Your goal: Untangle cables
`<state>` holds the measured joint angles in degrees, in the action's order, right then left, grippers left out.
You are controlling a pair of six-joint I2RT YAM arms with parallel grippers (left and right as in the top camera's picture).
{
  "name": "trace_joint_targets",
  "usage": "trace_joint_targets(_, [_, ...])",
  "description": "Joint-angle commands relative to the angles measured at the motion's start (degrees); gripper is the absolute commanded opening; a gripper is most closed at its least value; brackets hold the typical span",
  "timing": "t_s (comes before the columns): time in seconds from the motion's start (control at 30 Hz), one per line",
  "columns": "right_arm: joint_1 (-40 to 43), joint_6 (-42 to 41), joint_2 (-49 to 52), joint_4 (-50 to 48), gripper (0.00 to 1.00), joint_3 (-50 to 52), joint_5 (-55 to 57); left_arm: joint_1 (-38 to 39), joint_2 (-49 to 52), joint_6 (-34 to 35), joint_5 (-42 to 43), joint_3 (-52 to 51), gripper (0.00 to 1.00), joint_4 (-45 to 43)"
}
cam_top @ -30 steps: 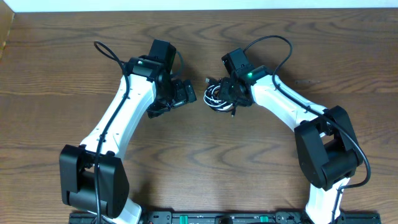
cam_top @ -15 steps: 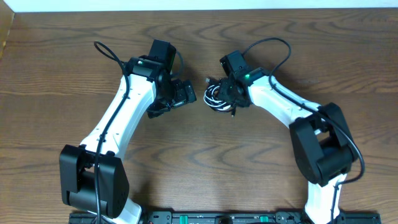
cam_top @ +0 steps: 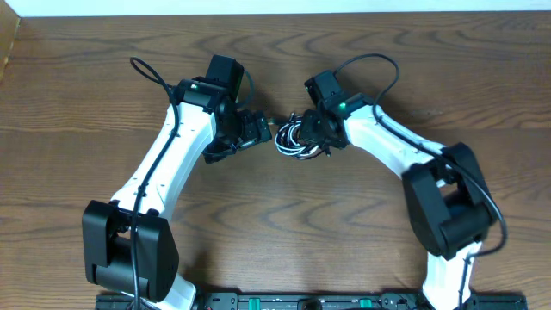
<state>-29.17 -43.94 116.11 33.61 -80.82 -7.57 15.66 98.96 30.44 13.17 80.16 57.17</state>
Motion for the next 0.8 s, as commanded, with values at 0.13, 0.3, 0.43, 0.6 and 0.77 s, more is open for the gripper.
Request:
trace_joint_targets(0.13, [-0.13, 11.34, -14.58, 1.55, 0.01, -1.05, -10.23, 0.17, 0.09, 2.27, 7.8, -0.46, 1.0, 0.28])
trace_joint_targets(0.3, [-0.13, 11.45, -19.37, 1.42, 0.01, -1.05, -14.8, 0.17, 0.09, 2.25, 21.22, -0.46, 1.0, -3.26])
trace_joint_targets(0.43, [-0.13, 11.47, -21.11, 1.4, 0.01, -1.05, -17.03, 0.17, 0.07, 2.23, 29.14, -0.44, 1.0, -5.99])
trace_joint_targets(0.6, [0.15, 11.43, -21.35, 1.36, 0.01, -1.05, -18.6, 0.17, 0.07, 2.25, 29.7, -0.44, 1.0, -7.21])
trace_joint_targets(0.77, [0.92, 11.41, -21.35, -1.4, 0.01, -1.05, -26.29, 0.17, 0.07, 2.25, 26.8, -0.44, 0.85, -7.1])
